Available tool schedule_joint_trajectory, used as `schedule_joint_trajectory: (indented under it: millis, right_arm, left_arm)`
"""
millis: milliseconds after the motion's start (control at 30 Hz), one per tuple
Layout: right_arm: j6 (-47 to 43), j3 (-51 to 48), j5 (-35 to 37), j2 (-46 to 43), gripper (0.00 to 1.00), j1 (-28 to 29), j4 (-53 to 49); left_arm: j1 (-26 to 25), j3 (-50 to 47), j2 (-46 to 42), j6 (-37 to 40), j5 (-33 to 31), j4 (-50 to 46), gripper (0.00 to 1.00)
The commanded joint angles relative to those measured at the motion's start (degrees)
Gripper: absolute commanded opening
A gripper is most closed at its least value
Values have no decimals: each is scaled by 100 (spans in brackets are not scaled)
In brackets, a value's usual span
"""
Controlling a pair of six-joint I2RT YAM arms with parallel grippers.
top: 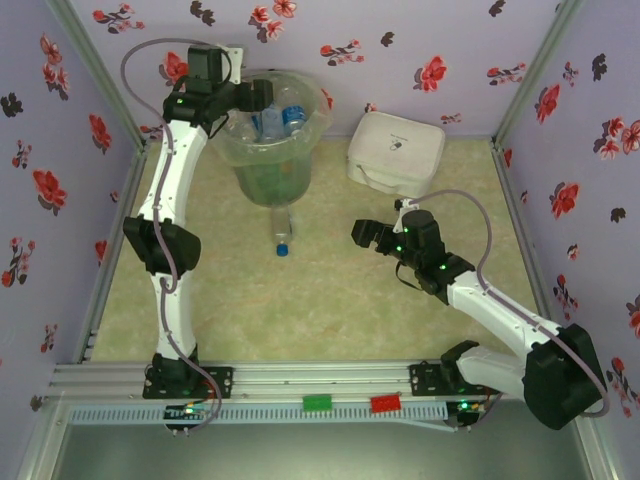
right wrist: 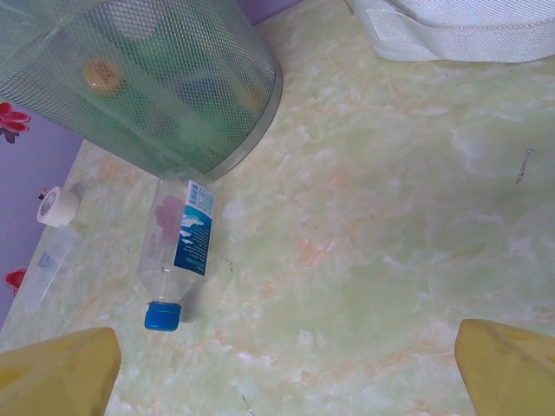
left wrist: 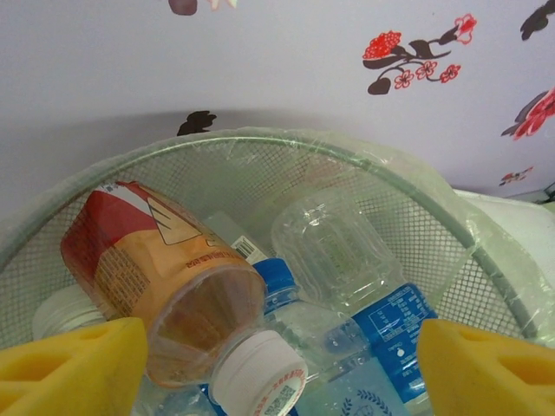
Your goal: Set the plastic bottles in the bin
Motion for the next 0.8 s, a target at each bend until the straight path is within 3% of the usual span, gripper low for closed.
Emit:
schedule_joint_trajectory:
  millis: [0, 33, 200, 367, 533, 767]
  right_arm:
    - [-153, 172, 73, 7, 100, -32, 27]
    - [-151, 183, 73, 43, 100, -32, 54]
    - [-119, 233, -17, 306, 100, -25, 267]
    - [-143, 344, -150, 897, 100, 189, 642]
    - [-52, 767, 220, 1780, 100, 784, 786]
    - [245, 1701, 639, 3088, 100, 1478, 734]
  left_arm:
    - [43, -174, -466, -224, 81, 119, 92]
    - [35, -346, -684, -272, 85, 159, 100]
    - [-94, -1960, -2082, -483, 54, 743, 100]
    - [-189, -4849, -3875, -949, -138, 2074, 100]
    - [-194, -7898, -5720, -1876, -532, 3440, 100]
    - [-212, -10547, -7121, -3005, -679, 4262, 100]
